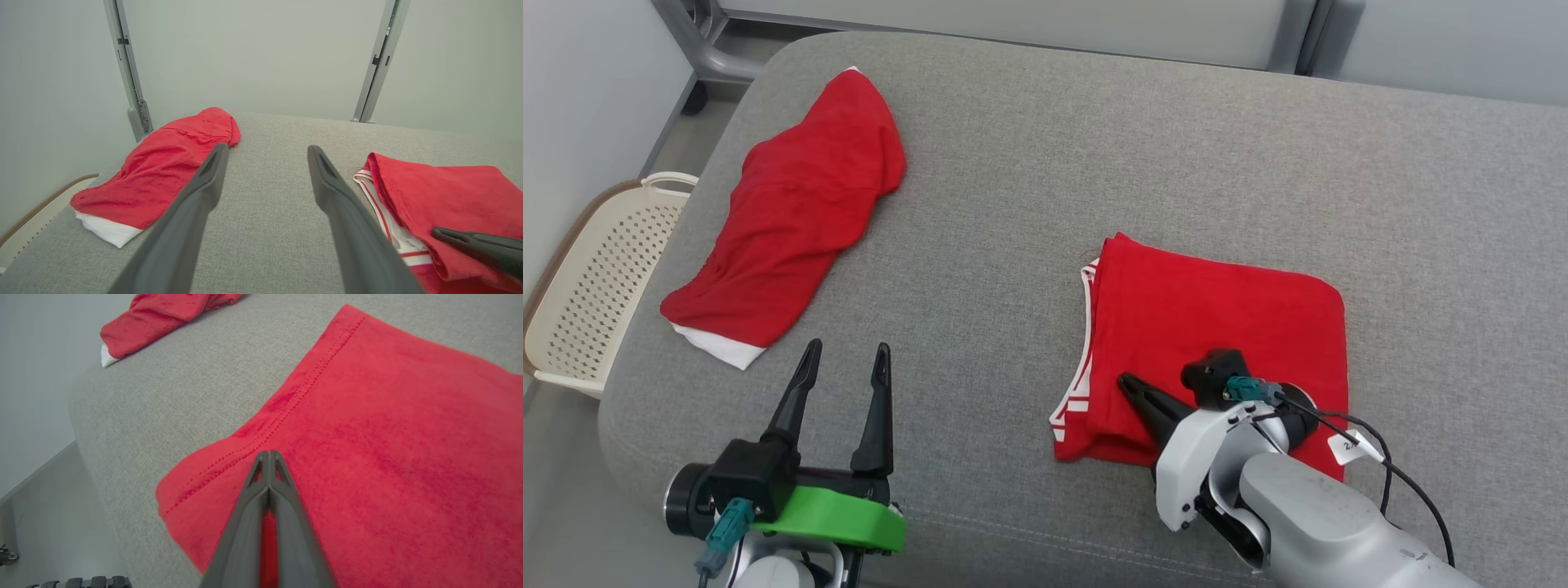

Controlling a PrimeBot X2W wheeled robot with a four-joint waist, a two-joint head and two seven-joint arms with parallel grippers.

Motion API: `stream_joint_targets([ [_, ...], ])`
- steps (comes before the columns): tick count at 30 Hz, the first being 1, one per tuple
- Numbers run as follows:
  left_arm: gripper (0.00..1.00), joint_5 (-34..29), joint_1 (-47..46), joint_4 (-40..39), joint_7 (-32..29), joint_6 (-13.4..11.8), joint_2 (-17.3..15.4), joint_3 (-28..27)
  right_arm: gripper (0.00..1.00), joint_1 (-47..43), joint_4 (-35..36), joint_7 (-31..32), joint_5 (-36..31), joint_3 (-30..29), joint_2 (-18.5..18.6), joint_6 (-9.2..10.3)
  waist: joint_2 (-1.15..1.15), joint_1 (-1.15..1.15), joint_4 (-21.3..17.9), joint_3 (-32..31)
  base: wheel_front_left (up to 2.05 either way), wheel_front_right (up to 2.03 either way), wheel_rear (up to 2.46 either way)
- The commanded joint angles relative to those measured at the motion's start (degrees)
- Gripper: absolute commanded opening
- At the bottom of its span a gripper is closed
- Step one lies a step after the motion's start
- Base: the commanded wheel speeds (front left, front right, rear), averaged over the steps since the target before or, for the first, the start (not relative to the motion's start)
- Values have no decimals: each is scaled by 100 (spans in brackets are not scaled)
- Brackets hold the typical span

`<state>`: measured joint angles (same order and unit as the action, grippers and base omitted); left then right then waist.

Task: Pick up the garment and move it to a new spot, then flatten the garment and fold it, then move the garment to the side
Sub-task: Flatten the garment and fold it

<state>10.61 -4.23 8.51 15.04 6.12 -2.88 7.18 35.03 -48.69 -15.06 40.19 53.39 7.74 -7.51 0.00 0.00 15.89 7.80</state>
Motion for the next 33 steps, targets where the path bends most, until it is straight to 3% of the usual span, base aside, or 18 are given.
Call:
stream_joint_targets([
  [1,100,27,-99,-1,14,-18,-4,-9,0,-62,23,-17,65,30,1,4,0,0,-4,1,0,0,0],
  [10,100,8,6,-28,14,-53,-4,-76,0,40,263,-17,254,-57,144,4,0,0,-181,-60,0,0,0],
  [11,100,3,22,-40,14,-55,-4,-86,11,24,332,-17,224,-162,177,4,0,0,-218,-73,0,0,0],
  [13,100,-18,46,-50,14,-53,-4,-104,87,-26,458,-17,133,-396,319,4,0,0,-291,-95,0,0,0],
  [14,100,-28,58,-57,14,-51,-4,-114,100,-67,530,-16,76,-526,383,4,0,0,-329,-108,0,0,0],
  [23,100,-114,142,-111,14,-44,-5,-278,100,-547,651,-17,-134,-1527,845,3,0,0,-617,-205,0,0,0],
  [33,100,-398,233,-10,14,-156,-41,-760,100,-461,407,369,392,-1361,1035,3,0,0,-788,-284,0,0,0],
])
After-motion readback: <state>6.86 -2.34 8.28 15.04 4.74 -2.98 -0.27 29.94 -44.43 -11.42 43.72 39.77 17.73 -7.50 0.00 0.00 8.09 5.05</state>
